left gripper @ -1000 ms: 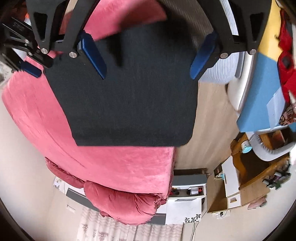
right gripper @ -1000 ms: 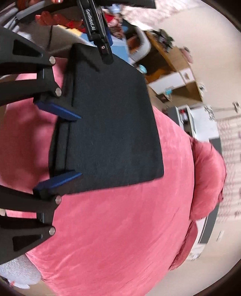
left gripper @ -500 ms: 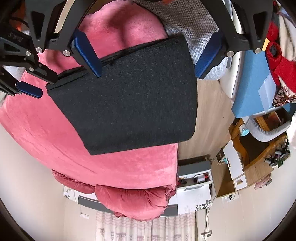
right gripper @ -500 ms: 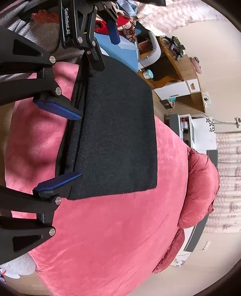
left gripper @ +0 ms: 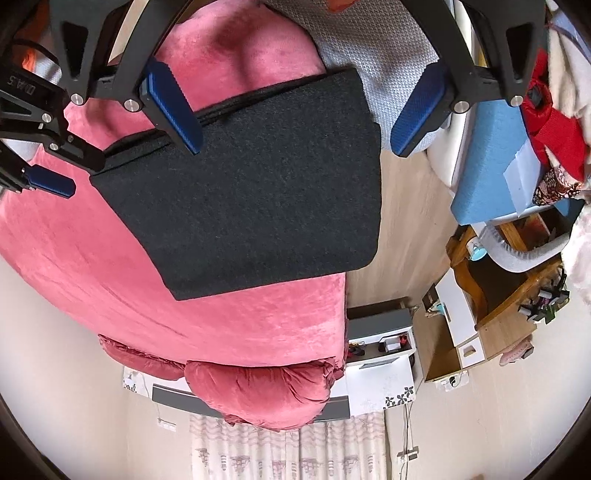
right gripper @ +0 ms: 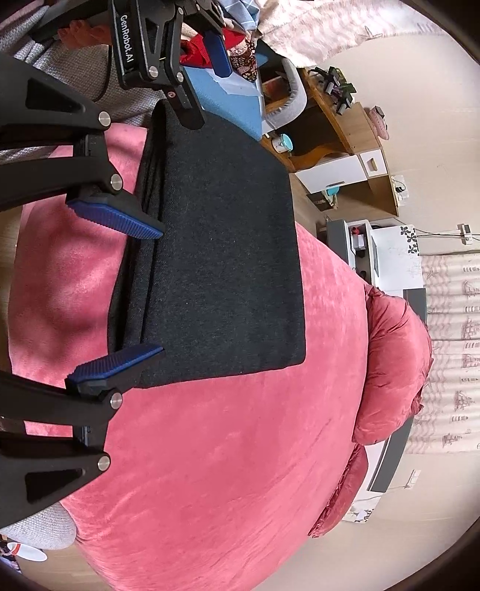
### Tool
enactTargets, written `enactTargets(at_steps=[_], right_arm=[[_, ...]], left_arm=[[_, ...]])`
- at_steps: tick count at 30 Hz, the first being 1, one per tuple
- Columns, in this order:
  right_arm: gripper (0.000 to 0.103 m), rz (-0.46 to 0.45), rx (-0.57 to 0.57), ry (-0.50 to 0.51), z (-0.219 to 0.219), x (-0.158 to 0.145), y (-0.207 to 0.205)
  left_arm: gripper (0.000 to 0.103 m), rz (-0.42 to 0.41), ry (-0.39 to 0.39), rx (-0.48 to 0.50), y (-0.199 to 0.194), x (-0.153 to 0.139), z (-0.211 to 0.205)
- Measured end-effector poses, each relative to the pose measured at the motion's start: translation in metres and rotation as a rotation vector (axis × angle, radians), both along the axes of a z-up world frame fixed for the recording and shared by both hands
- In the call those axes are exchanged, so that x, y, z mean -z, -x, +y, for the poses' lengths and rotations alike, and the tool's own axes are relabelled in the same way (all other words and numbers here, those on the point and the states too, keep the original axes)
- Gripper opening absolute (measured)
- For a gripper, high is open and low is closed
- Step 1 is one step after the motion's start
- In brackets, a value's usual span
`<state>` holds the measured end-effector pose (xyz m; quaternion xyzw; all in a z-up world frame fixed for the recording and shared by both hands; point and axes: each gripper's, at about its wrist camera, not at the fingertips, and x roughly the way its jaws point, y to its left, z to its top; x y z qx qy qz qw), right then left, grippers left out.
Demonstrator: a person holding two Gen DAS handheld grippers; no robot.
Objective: Fold large clothes
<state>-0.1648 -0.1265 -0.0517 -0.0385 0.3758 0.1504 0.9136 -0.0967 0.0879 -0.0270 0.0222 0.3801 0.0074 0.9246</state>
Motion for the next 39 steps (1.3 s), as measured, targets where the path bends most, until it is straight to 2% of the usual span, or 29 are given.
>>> enactTargets(at_steps=[8, 15, 39], right_arm=[[0.06, 0.005, 0.001, 0.001, 0.0007, 0.0005, -0.0009], [0.06, 0.009, 0.002, 0.001, 0.0003, 0.002, -0.002], [0.06, 0.043, 0.013, -0.024, -0.0026, 0.009, -0.009]], left_arm=[[0.102, -0.003, -0.01, -0.011, -0.0005, 0.0003, -0.0005], [0.102, -0.01, -0.052, -0.037, -0.0001, 0.0006, -0.0033], [0.102, 0.016, -0.022, -0.028, -0.0034, 0.0051, -0.0031]])
